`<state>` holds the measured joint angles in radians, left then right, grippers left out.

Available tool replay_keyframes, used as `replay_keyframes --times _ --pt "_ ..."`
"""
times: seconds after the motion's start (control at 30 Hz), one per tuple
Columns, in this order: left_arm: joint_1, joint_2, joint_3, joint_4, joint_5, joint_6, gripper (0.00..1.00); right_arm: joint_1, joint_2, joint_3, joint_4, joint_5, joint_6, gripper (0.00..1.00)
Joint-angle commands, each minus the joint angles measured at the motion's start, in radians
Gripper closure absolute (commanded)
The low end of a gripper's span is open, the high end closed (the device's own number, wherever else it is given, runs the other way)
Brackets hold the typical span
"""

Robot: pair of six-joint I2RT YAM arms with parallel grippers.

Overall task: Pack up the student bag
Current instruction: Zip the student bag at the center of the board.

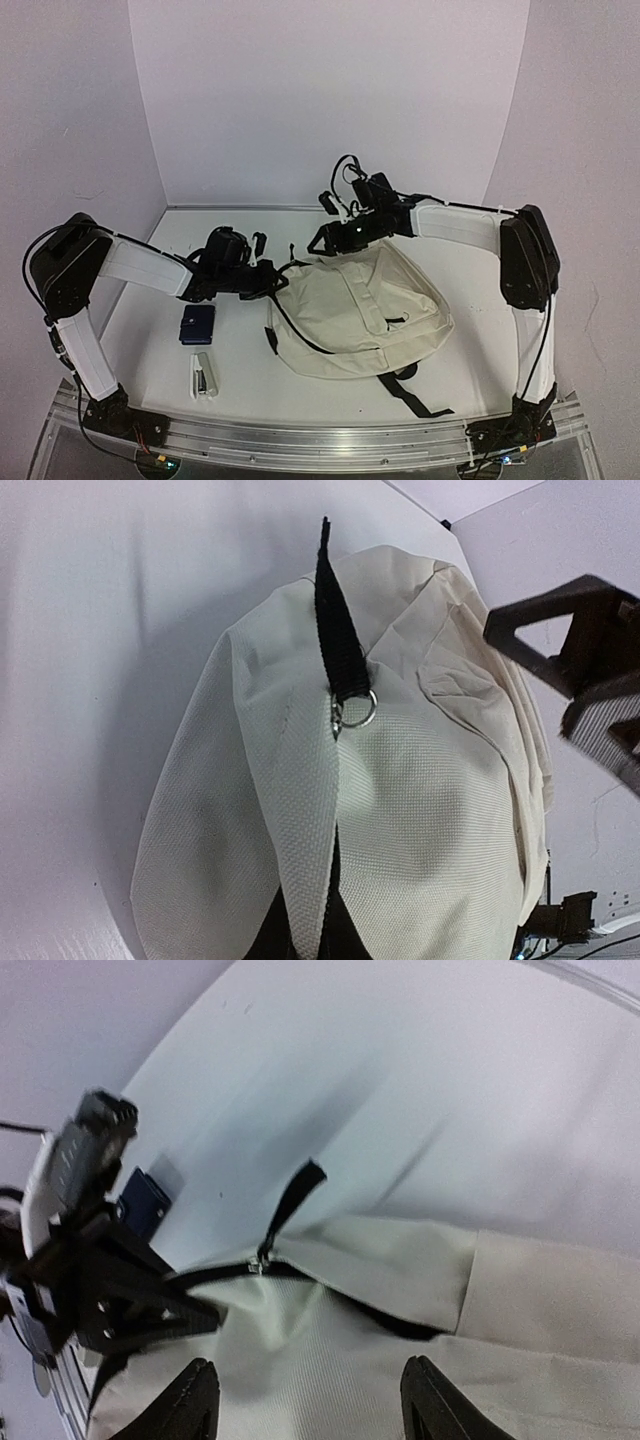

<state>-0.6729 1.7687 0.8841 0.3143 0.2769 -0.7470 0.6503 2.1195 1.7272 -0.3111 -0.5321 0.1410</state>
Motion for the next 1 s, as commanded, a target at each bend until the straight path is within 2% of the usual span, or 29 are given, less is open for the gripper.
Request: replay_keyframes --times 0.0,0.23,0.53,0.63,0.77,0.97 --pt "-0.02 -0.023 0.053 -0.029 -0.021 0.046 1.0 0.0 0.081 0.109 0.073 -0.033 0.183 0.37" --pt "-0.032 -0.03 0.08 -0.069 -0.048 0.087 1.0 0.025 0.196 0.256 0.071 -0.009 0.241 0.37" --pt "-0.038 -0.037 0.089 -0.088 -0.058 0.104 1.0 0.05 0.269 0.32 0.064 -0.013 0.259 0.39" --pt "-0.038 -0.033 0.099 -0.098 -0.062 0.108 1.0 0.063 0.294 0.349 0.061 -0.015 0.262 0.42" --pt "-0.04 -0.047 0.092 -0.105 -0.076 0.106 1.0 0.066 0.316 0.389 0.035 0.016 0.256 0.56" --pt "-0.04 -0.086 0.064 -0.111 -0.114 0.086 1.0 0.053 0.287 0.361 0.011 0.074 0.234 0.92"
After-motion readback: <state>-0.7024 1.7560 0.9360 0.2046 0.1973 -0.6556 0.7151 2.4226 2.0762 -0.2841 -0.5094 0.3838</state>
